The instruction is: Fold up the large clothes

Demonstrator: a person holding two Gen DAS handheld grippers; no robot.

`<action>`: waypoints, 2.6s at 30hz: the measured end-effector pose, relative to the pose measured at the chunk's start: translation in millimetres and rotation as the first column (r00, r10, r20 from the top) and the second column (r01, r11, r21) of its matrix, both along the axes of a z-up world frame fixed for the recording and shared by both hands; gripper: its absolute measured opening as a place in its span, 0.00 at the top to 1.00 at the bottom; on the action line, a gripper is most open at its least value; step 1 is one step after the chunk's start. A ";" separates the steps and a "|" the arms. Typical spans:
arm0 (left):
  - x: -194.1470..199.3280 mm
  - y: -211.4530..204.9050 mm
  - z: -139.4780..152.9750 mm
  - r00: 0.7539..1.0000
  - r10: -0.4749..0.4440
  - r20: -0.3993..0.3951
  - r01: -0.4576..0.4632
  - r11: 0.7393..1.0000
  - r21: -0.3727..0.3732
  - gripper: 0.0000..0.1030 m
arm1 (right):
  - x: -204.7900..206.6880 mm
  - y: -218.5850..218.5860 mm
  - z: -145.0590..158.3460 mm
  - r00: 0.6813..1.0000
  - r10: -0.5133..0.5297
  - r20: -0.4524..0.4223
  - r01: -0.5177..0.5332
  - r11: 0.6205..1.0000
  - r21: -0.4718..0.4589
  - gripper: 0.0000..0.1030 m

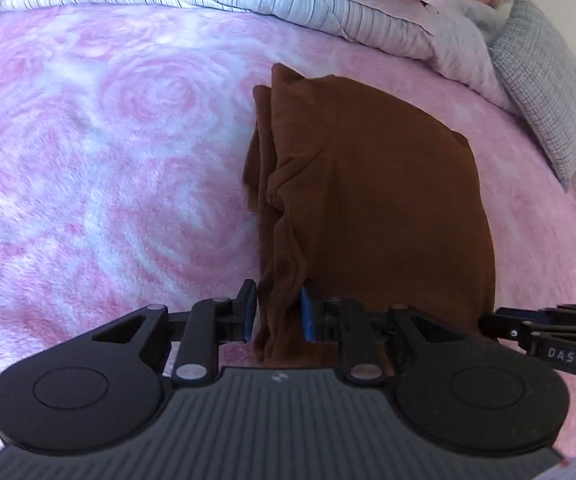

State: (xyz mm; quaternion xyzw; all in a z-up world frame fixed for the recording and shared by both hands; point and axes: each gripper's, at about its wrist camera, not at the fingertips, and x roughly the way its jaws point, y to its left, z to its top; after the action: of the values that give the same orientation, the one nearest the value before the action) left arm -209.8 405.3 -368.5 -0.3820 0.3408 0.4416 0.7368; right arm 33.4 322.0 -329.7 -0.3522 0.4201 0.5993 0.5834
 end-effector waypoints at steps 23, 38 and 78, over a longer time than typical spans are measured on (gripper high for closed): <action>-24.8 -65.0 29.0 0.926 0.333 0.178 -0.283 0.925 -0.255 0.68 | 24.2 -37.1 33.7 0.967 -0.126 -0.221 0.118 0.992 -0.048 0.47; -29.9 -60.3 -47.3 0.698 0.600 0.390 -0.460 0.794 -0.398 0.85 | 70.1 -35.6 -52.6 0.693 -0.339 -0.636 0.393 0.918 -0.061 0.85; -146.5 -204.8 -11.2 0.633 0.679 0.372 -0.569 0.734 -0.371 0.50 | 51.1 37.8 -28.7 0.742 0.245 -0.624 -0.348 0.937 -0.045 0.36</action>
State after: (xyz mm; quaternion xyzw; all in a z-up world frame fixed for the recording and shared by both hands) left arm -356.3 200.6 -379.7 -0.6524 0.0372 0.5194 0.5507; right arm 84.5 359.8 -358.4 -0.2480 0.5698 0.7303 0.2837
